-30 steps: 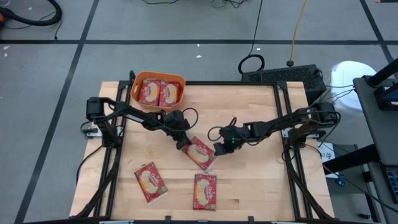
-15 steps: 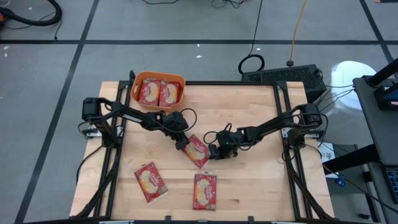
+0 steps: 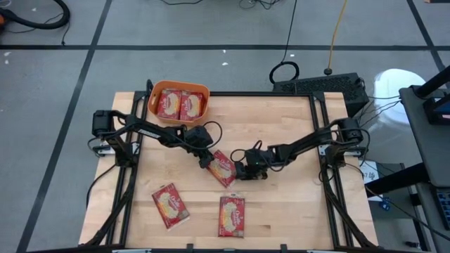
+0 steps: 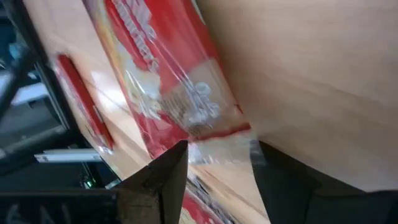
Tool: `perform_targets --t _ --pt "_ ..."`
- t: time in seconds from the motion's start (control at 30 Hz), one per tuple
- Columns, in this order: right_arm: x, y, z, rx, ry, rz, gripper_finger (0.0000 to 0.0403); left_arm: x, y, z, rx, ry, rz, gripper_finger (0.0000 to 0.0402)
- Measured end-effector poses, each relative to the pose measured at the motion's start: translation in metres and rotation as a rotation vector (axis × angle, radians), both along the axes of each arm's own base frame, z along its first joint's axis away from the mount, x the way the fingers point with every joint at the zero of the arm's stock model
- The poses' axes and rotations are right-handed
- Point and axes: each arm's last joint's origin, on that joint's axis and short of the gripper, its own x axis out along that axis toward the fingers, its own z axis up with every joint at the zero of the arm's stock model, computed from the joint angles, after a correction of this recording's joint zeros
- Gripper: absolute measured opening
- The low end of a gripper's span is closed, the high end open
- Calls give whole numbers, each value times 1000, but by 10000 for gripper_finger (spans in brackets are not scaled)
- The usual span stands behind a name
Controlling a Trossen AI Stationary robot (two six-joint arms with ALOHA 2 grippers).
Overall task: Sort popcorn bags into baskets
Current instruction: Stack the red popcorn bag on top of the red popcorn bag in the orange bin
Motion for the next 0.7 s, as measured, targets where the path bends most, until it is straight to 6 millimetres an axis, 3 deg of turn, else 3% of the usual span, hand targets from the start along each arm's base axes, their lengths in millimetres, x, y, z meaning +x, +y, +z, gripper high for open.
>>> perform_targets --t 0.23,0.37,0.7 --pt "6 -7 5 -22 -81 -73 177 0 0 0 -1 1 3 132" --pt "7 -11 5 -59 -92 -63 159 0 0 0 4 1 6 131" --pt "8 -12 7 -91 -140 3 18 1 0 3 -20 -33 3 131"
